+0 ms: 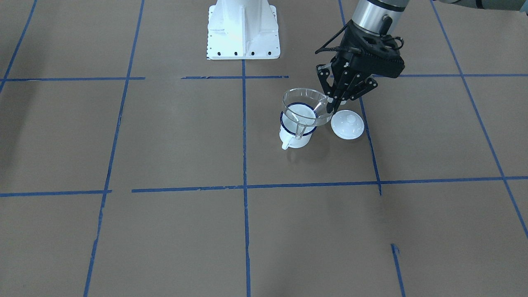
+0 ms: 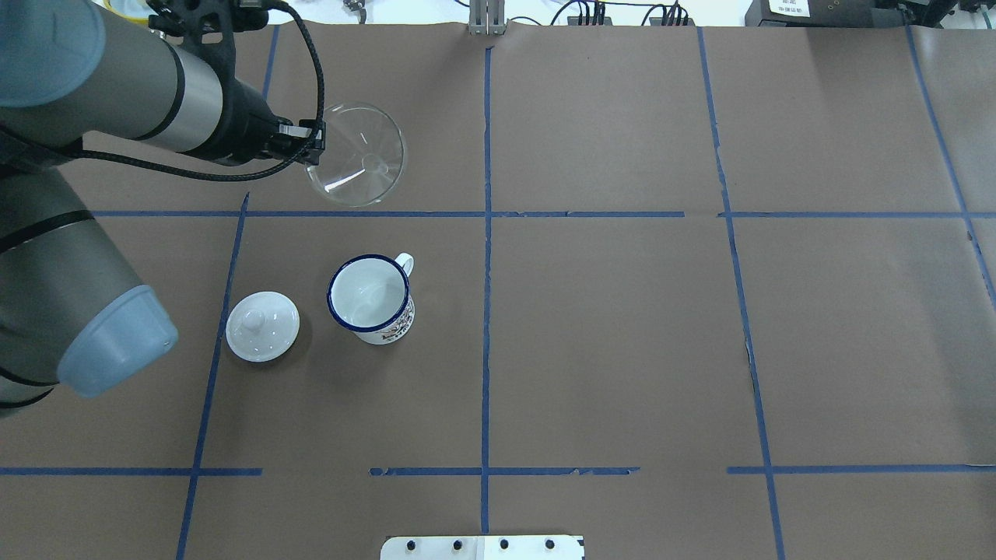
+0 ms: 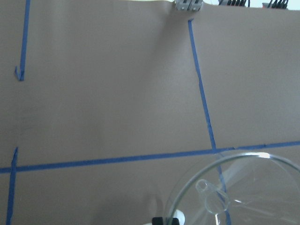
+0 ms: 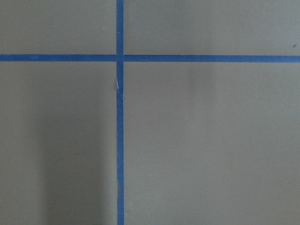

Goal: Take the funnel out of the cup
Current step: 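Lift the funnel out of the mug with the left gripper, away from robot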

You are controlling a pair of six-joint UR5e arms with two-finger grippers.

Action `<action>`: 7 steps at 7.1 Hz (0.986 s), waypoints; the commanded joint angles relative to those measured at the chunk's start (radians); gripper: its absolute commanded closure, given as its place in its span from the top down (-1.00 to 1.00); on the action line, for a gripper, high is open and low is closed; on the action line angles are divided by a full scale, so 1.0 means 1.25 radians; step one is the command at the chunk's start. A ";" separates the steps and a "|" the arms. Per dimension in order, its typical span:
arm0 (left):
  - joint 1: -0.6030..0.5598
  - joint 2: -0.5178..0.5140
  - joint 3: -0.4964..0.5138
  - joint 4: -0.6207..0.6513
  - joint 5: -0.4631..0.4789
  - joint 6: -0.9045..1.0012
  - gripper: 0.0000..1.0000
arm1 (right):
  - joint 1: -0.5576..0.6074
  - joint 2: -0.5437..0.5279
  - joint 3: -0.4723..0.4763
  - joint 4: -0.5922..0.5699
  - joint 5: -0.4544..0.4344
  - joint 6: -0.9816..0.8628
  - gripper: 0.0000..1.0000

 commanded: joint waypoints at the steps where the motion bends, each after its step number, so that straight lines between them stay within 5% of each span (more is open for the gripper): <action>1: -0.001 0.006 0.112 -0.176 0.150 -0.001 -1.00 | 0.000 0.000 0.000 0.000 0.000 0.000 1.00; 5: 0.028 0.044 0.366 -0.529 0.450 0.007 -1.00 | 0.000 0.000 0.000 0.000 0.000 0.000 1.00; 7: 0.066 0.054 0.433 -0.611 0.559 0.009 -1.00 | 0.000 0.000 -0.001 0.000 0.000 0.000 1.00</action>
